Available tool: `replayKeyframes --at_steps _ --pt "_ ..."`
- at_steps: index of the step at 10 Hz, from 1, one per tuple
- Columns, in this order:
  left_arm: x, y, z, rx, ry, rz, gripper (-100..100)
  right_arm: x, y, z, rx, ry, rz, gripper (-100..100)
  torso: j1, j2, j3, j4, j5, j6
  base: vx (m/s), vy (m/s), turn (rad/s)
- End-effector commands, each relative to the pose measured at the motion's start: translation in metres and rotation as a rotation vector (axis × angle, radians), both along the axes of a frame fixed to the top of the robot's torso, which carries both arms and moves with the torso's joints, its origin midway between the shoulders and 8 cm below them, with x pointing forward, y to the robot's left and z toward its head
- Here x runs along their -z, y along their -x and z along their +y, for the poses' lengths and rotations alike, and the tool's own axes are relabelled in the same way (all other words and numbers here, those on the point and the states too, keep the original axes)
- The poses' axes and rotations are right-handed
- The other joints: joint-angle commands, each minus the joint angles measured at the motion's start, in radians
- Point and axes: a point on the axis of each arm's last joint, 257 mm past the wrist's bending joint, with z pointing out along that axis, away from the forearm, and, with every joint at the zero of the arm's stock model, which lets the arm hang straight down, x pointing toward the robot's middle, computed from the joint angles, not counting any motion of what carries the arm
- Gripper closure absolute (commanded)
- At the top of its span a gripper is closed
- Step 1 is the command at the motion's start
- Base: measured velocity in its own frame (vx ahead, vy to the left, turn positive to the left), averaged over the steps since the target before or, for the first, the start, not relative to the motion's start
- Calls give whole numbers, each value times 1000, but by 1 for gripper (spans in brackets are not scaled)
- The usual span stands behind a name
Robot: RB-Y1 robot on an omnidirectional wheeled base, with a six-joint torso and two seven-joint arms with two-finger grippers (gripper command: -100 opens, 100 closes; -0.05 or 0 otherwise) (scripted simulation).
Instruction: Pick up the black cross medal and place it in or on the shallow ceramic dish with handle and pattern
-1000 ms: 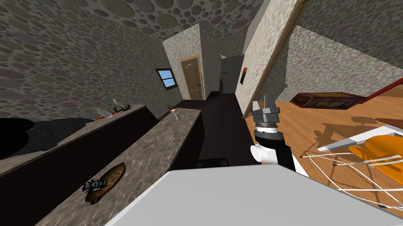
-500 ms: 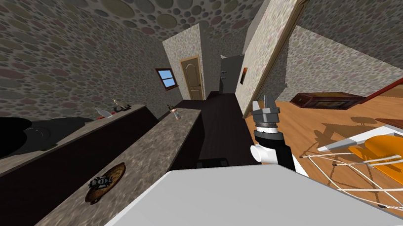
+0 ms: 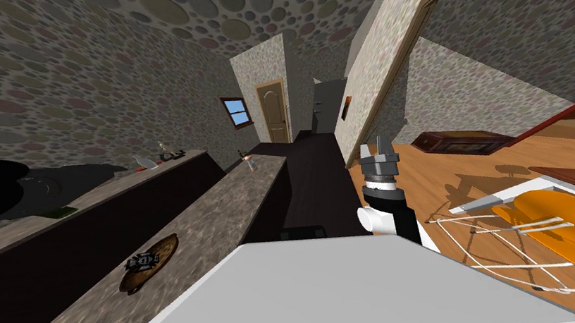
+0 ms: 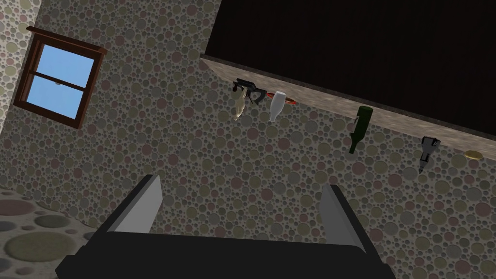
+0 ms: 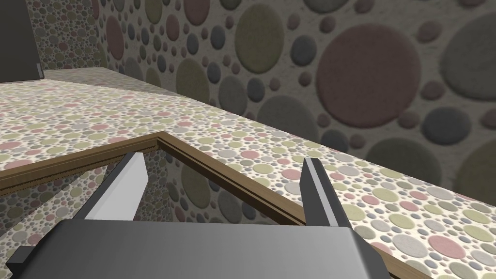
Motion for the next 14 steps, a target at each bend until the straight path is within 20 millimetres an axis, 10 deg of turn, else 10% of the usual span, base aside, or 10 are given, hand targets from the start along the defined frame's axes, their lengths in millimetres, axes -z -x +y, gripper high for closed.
replayKeyframes --at_steps 1,8,9,14 --pt "-11 1 1 -9 -4 0 -100 0 0 0 0 0 0 0 0 0 0 0 0 0 -29 17 -55" --pt "-43 4 -4 -25 -3 -4 -100 0 0 0 0 0 0 0 0 0 0 0 0 0 -23 11 -37" --pt "-44 4 -4 -26 -4 -3 0 0 0 0 0 0 0 0 0 -1 0 0 0 0 0 0 0" --pt "-44 4 -4 -26 -4 -3 0 0 0 0 0 0 0 0 -1 -2 -1 0 0 0 0 0 0"
